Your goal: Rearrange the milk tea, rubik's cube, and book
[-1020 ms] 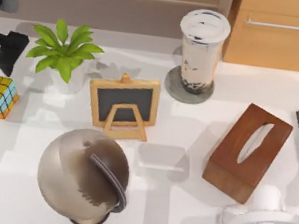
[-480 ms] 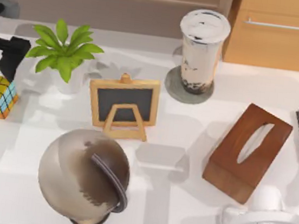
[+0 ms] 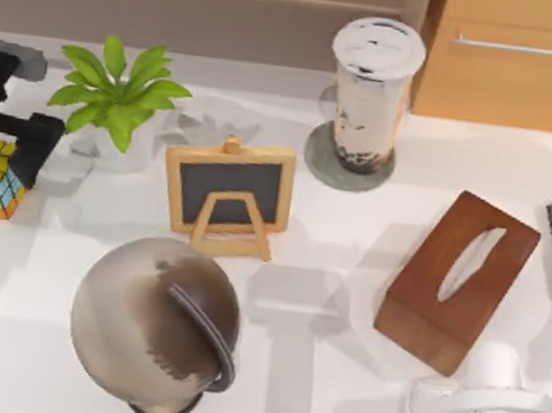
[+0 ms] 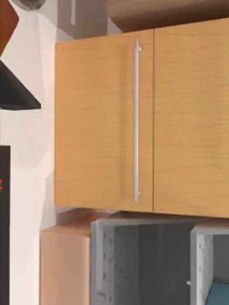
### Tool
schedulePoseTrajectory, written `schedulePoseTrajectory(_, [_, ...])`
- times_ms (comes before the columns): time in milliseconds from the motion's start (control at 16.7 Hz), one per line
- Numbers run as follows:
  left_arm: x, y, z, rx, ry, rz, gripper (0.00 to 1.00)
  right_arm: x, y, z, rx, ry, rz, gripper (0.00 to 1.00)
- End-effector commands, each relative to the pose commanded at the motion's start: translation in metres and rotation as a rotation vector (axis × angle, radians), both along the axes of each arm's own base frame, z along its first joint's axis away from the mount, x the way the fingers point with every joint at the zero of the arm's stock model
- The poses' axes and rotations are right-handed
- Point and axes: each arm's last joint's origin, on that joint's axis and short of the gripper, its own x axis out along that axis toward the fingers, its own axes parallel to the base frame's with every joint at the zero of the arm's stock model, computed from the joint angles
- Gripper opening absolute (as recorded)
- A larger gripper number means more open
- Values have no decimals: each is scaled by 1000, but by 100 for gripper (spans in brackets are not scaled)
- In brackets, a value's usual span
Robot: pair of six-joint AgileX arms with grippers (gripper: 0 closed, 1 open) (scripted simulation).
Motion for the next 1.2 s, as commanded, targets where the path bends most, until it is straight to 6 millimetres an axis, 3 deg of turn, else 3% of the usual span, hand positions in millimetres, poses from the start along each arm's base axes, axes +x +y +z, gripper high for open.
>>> schedulePoseTrajectory(300, [1, 0, -1, -1, -7, -2, 100, 0, 0, 0, 0, 0, 0, 100])
schedulePoseTrajectory(1080, [1, 0, -1, -1, -7, -2, 2, 0, 0, 0, 0, 0, 0, 100])
schedulePoseTrajectory(1200, [1, 0, -1, -1, -7, -2, 0, 0, 0, 0, 0, 0, 0, 100])
